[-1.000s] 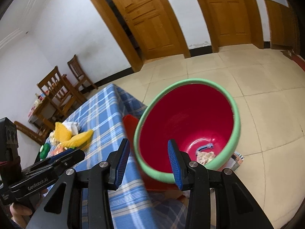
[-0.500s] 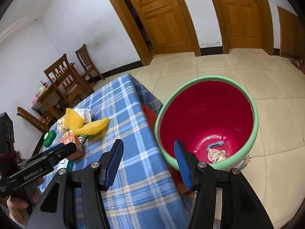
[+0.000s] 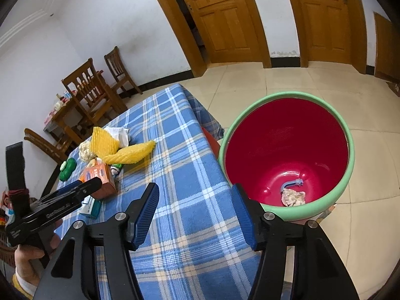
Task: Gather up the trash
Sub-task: 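Move the left tool to the white medicine box and grasp it, then grasp the orange box with the right tool while the left tool holds the white box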
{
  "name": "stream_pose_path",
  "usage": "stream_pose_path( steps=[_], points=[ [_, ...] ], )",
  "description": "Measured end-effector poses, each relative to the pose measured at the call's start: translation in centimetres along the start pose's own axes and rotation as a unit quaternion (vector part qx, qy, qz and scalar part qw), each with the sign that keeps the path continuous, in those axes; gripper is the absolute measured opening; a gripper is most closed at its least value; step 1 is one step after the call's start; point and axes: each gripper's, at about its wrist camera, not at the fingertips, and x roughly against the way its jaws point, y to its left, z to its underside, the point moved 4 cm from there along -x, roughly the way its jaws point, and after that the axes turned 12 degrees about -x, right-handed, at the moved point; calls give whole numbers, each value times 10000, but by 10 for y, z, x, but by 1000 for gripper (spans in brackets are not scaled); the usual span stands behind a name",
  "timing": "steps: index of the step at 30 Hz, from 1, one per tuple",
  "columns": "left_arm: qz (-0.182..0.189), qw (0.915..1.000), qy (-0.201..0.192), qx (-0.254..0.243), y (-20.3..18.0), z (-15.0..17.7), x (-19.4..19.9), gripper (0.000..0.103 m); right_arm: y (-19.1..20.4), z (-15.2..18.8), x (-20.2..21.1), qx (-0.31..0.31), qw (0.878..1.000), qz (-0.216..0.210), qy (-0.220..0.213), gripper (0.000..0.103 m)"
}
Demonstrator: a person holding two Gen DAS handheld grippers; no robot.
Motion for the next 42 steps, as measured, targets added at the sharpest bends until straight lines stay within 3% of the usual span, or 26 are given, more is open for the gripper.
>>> stream_pose_path(
  steps=[12, 14, 16, 19, 25, 38, 41, 42],
  points=[
    [-67, 9997, 221, 45, 4, 5, -27, 68, -2, 2, -9, -45, 9999, 59, 113, 62],
    [-113, 9998, 174, -15, 3, 4, -27, 58, -2, 2, -11, -51, 9999, 68, 136, 62],
    [-82, 9999, 116, -43, 2, 4, -25, 40, -2, 3, -12, -61, 9998, 69, 151, 62],
    [148, 9998, 87, 42, 3, 4, -24, 21, -1, 3, -13, -55, 9998, 65, 177, 62],
    [344, 9994, -82, 61, 4, 5, -14, 9, 4, 5, -14, 2, 9998, 50, 193, 62],
    [594, 9975, -38, 368, 30, 24, 12, 9, 22, 14, -16, 166, 9995, -8, 263, 62],
    [562, 9974, 108, 428, 36, 33, 10, 21, 25, 16, -16, 195, 9994, -42, 274, 62],
    [537, 9974, 142, 466, 38, 35, 8, 31, 26, 17, -17, 193, 9994, -55, 288, 62]
  ],
)
